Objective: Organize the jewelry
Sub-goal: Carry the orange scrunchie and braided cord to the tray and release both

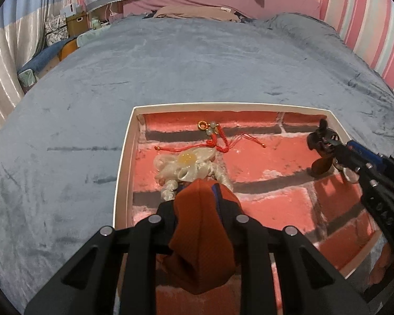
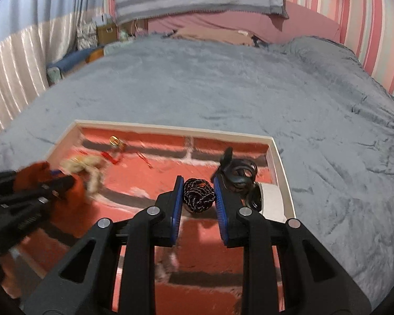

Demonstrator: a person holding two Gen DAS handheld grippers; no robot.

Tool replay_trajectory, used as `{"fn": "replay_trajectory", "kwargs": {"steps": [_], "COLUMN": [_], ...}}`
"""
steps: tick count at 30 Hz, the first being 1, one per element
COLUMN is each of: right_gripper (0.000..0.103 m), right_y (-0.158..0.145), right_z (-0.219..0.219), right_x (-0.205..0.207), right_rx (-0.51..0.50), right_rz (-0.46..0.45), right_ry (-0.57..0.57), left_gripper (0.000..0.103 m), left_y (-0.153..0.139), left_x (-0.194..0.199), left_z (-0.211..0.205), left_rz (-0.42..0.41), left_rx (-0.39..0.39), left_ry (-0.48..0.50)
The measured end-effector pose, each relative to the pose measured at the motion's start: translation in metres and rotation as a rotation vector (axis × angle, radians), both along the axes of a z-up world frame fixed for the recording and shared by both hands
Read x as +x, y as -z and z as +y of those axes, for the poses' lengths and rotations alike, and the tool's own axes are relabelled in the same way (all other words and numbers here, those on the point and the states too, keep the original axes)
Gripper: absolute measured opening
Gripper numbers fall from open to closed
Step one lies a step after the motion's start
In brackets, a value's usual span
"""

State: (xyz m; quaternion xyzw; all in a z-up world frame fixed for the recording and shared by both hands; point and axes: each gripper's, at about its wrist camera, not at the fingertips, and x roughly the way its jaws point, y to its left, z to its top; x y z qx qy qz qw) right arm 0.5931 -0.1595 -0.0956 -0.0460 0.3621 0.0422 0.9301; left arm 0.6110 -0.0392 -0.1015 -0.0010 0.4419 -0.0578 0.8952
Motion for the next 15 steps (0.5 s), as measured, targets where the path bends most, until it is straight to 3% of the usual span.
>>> {"fn": "replay_trajectory", "kwargs": {"steps": [10, 12, 15], "right_gripper": [0.024, 0.024, 0.025], "right_y": [0.032, 0.036, 0.038], "right_z": [-0.002, 0.000, 0.001], "right_x": [-0.001, 0.004, 0.005], "right_rx": [-0.040, -0.044, -0.049], "right_rz": [0.102, 0.128, 0.142], "right_ry": [0.003, 0.007, 0.010], "left_gripper": [0.037, 0.049, 0.053], "left_y": [0.010, 0.010, 0.011], "left_x": [0.004, 0.003, 0.001], "left_z": [-0.004, -0.005, -0.005], "left_rz": [-0.003, -0.001, -0.002], "left_rx": [0.058, 0.071, 0.077], "left_ry": [0.002, 0.003, 0.009]}}
